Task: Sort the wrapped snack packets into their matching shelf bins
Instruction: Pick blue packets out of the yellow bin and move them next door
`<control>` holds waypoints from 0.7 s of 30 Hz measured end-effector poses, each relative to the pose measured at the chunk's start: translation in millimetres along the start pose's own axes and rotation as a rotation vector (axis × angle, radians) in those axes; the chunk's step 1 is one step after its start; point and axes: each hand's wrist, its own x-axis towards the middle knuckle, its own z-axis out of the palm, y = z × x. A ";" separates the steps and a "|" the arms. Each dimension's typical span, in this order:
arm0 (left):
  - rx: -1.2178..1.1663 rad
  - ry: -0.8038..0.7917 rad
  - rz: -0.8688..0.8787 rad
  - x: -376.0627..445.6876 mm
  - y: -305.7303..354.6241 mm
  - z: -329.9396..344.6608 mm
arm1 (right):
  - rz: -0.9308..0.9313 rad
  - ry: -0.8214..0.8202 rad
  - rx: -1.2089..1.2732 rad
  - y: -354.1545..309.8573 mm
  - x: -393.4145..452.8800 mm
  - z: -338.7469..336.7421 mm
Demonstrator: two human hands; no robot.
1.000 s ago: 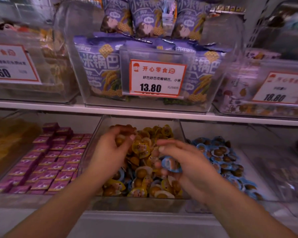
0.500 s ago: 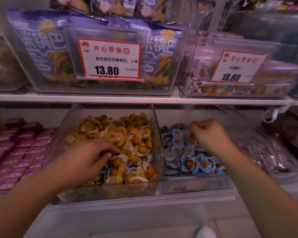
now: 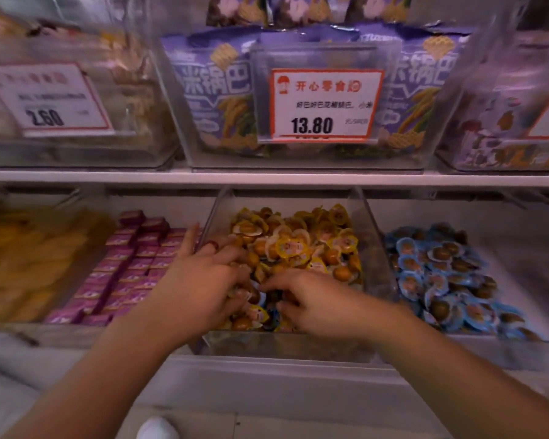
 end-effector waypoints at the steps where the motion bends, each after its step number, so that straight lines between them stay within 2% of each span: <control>1: 0.009 0.017 0.006 0.1 -1.1 1.2 | -0.001 0.005 -0.045 2.5 6.1 3.9; 7: -0.019 0.123 -0.014 3.7 -0.4 10.0 | -0.017 0.016 -0.363 19.0 24.5 19.9; 12: 0.128 0.128 -0.067 13.2 12.7 13.1 | -0.036 0.155 -0.504 15.7 29.7 24.8; 21: 0.217 0.081 0.043 16.3 8.4 16.3 | 0.077 0.285 -0.314 16.6 27.4 16.9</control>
